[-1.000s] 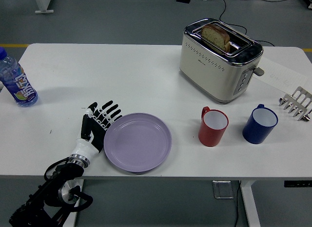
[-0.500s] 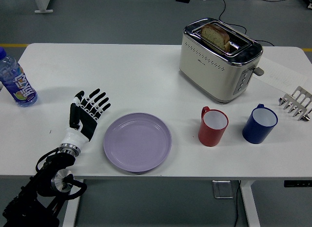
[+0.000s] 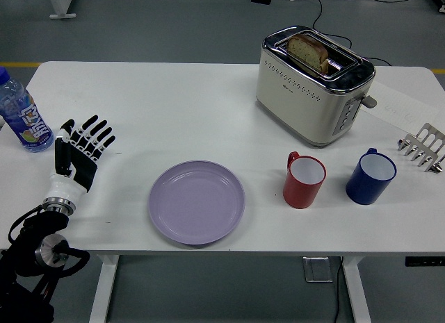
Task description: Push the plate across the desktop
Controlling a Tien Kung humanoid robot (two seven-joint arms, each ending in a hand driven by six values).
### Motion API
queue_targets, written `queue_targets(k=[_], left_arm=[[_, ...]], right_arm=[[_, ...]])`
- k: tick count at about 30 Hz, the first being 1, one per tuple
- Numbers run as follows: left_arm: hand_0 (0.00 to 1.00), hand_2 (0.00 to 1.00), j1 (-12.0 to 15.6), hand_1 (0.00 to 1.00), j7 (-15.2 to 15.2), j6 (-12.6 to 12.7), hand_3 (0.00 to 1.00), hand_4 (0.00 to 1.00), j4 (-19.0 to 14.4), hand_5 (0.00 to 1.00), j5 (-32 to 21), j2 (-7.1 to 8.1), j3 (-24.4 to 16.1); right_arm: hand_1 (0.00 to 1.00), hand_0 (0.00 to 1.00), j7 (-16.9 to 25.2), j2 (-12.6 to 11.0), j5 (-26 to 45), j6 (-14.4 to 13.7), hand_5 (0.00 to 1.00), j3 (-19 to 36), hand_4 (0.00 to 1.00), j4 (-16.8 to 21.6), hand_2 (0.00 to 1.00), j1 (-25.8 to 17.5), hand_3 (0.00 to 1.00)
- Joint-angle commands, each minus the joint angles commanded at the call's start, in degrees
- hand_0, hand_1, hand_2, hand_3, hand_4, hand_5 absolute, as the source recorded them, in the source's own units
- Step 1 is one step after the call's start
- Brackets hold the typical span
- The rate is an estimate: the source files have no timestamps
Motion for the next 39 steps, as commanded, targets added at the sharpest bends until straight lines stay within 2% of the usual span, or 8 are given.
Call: queue_targets(k=[5, 10, 17, 25, 28, 39], left_arm=[[0.764, 0.727, 1.5, 0.759, 0.3, 0.2, 0.705, 0.554, -2.1, 0.998, 0.2, 2.83, -3.6], [0.765, 0.727, 3.0, 0.759, 0.4, 0.3, 0.705, 0.554, -2.8, 0.998, -0.4, 5.86, -7.4], [0.766, 0.727, 4.8, 0.761, 0.5, 0.5, 0.705, 0.556, -2.6, 0.998, -0.2, 8.27, -11.1], [0.768, 0.727, 4.9, 0.761, 0.8, 0.8, 0.705, 0.558, -1.8, 0.998, -0.2, 10.47, -15.3], [0.768, 0.727, 4.9, 0.762, 0.7, 0.9, 0.705, 0.559, -1.6, 0.998, -0.3, 10.6, -16.2], [0.769, 0.727, 6.1, 0.762, 0.7, 1.0, 0.704, 0.567, -1.4, 0.998, -0.6, 9.42, -19.3]], right_arm=[[0.545, 0.6, 0.1, 0.0, 0.3, 0.1, 0.555, -0.1, 0.383, 0.0, 0.637, -0.1, 0.629], [0.545, 0.601, 0.2, 0.0, 0.9, 0.1, 0.554, -0.5, 0.383, 0.0, 0.637, -0.1, 0.629], [0.545, 0.601, 0.3, 0.0, 1.5, 0.1, 0.554, -0.8, 0.383, 0.0, 0.637, -0.2, 0.628], [0.545, 0.601, 0.6, 0.0, 2.2, 0.2, 0.555, -1.1, 0.383, -0.1, 0.637, 0.0, 0.628], [0.545, 0.601, 0.7, 0.0, 2.5, 0.2, 0.555, -1.2, 0.382, -0.1, 0.637, 0.0, 0.628], [0.545, 0.601, 0.6, 0.0, 2.6, 0.0, 0.555, -1.2, 0.382, -0.1, 0.636, 0.0, 0.628]])
